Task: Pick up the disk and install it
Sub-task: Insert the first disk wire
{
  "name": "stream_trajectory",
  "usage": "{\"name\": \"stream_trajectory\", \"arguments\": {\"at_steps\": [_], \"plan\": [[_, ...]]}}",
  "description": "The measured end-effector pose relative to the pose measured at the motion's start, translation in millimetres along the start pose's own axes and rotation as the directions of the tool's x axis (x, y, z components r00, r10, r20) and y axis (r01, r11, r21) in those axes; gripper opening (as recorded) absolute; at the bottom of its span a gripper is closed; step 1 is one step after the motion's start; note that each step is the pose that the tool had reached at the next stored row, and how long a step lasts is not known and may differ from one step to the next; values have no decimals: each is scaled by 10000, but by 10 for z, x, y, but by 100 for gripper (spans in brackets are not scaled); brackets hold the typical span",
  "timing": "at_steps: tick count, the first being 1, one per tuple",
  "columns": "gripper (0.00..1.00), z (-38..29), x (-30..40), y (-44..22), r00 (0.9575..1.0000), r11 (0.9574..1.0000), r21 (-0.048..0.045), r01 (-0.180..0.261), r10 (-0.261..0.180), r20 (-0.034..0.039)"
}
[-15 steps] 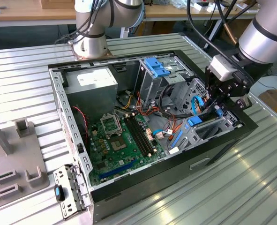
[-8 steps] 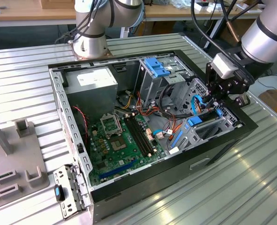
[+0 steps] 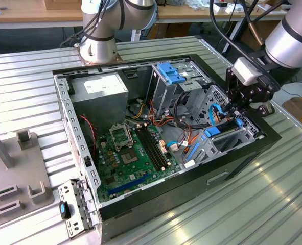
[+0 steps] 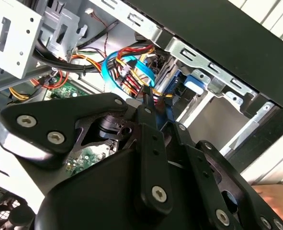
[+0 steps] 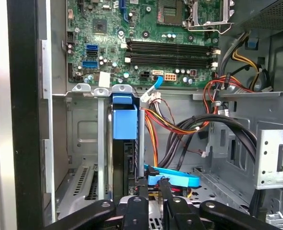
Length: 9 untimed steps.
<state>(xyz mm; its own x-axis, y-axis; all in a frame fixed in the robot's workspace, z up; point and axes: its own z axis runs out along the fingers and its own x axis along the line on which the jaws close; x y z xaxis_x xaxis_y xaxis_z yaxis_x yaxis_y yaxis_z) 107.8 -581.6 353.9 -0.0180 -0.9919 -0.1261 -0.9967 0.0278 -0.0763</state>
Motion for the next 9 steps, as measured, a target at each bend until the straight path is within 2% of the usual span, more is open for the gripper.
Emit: {"name": "stream_trajectory", "arguments": {"at_steps": [2,7,9], "plan": [[24,1,9,0,10000,10000,0,4,-4,-42],[24,71,30,5,10000,10000,0,1,-1,-14],[24,77,41,-10,10000,10000,-1,0,0,-5]]}}
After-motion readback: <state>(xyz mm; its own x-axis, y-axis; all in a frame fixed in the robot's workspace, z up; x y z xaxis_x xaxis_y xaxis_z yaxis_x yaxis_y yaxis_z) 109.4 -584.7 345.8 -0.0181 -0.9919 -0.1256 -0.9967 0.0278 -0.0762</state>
